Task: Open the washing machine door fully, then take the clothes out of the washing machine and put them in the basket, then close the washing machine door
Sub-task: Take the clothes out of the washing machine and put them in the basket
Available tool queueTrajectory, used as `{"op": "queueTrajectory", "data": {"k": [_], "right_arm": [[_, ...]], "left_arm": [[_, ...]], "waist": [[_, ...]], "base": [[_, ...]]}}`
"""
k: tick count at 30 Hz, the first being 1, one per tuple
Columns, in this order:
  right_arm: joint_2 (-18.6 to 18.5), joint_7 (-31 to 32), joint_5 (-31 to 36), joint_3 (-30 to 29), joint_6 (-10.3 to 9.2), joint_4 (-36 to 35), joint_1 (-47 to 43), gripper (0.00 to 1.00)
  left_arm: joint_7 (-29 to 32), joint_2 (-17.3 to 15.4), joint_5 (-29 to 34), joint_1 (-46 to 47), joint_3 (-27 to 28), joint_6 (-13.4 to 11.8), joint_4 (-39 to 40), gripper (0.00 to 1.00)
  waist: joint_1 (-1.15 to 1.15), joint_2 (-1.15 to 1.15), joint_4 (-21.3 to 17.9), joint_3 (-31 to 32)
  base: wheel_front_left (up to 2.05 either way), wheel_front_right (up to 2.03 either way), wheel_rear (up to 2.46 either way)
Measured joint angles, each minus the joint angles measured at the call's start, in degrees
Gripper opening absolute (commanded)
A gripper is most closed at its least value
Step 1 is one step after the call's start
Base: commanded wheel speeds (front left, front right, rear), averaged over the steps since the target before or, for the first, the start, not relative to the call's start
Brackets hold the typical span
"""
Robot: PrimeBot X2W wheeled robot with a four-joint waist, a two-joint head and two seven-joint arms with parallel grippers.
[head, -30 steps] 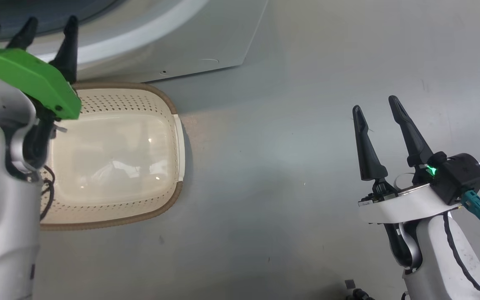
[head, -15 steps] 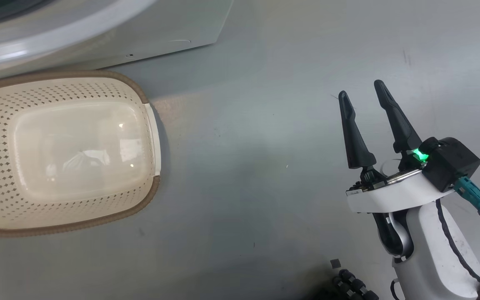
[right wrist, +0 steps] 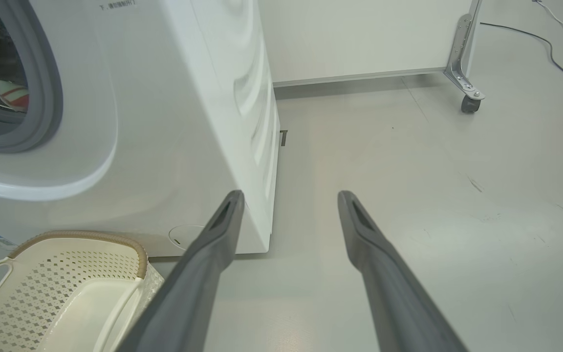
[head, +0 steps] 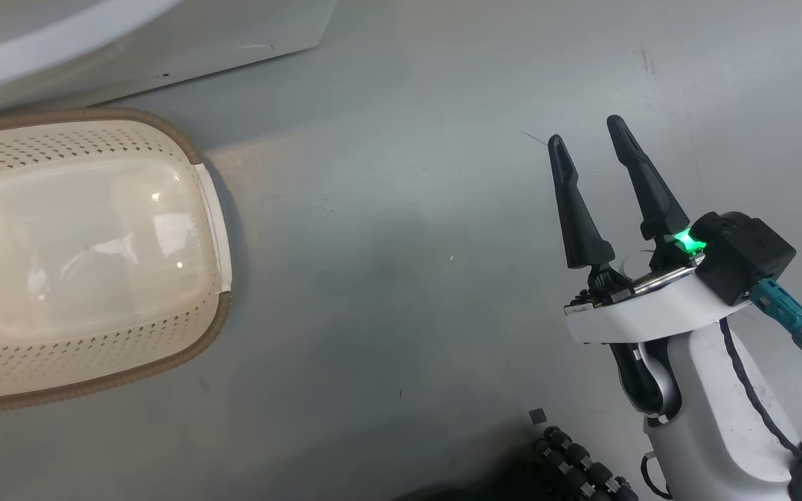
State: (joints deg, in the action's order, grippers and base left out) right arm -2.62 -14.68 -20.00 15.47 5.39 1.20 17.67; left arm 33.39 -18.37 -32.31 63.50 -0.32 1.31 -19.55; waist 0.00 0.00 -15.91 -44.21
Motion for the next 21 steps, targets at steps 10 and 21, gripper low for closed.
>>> {"op": "queueTrajectory", "data": {"k": [10,21], "right_arm": [[0.00,0.00,-0.66,0.26,-0.46,0.66,1.02,1.00],[0.00,0.00,-1.08,0.52,-0.58,0.73,1.86,1.00]], "left_arm": [[2.76,-0.59,0.02,1.43,-0.09,-0.54,-4.77,1.00],[4.88,-0.98,0.13,3.29,-0.47,-2.11,-7.78,0.38]], "waist": [[0.00,0.00,-0.91,-0.83],[0.00,0.00,-1.16,-1.37]], "base": [[0.00,0.00,0.00],[0.00,0.00,0.00]]}}
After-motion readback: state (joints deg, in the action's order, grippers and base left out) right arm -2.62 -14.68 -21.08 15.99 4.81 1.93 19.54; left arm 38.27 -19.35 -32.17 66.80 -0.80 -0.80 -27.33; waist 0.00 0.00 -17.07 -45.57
